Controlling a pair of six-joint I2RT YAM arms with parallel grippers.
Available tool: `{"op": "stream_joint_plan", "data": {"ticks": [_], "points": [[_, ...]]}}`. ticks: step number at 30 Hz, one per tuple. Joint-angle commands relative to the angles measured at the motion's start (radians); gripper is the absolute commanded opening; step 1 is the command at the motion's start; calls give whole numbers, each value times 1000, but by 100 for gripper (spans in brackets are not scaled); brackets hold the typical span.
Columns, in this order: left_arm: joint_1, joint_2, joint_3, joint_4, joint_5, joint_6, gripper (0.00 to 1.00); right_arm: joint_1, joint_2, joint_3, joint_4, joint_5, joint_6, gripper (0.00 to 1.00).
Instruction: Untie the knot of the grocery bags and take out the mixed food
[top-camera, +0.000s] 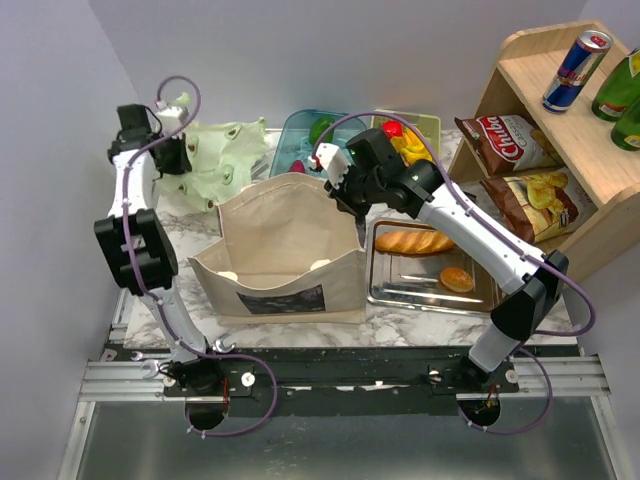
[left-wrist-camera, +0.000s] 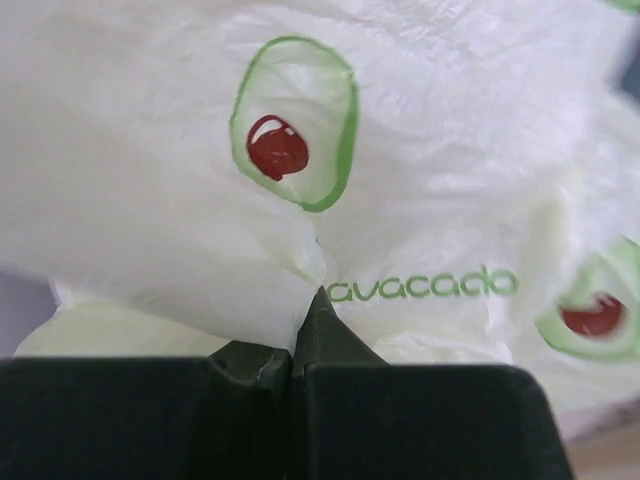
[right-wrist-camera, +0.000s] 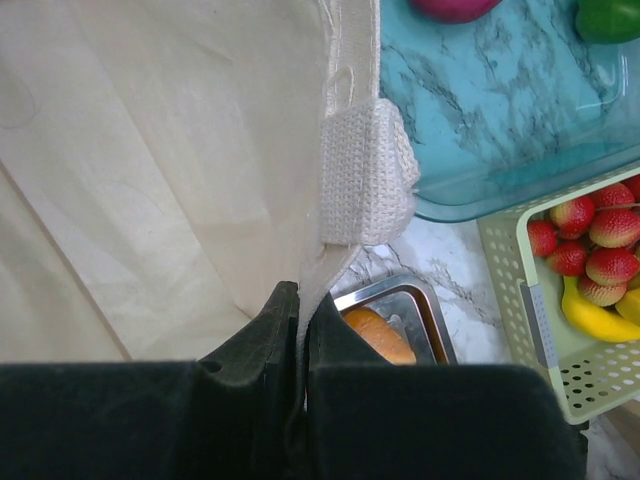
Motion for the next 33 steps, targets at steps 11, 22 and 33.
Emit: {"op": "stream_joint_plan", "data": {"ticks": [11, 22, 33], "points": [[5, -908, -343, 670, 744, -719, 0, 1, -90, -124, 123, -58, 83, 1], [-275, -1179, -740, 74, 689, -234, 0, -5, -105, -110, 174, -89, 109, 1], [-511, -923, -818, -371, 168, 13, 0, -8, -184, -181, 296, -76, 95, 1]]}}
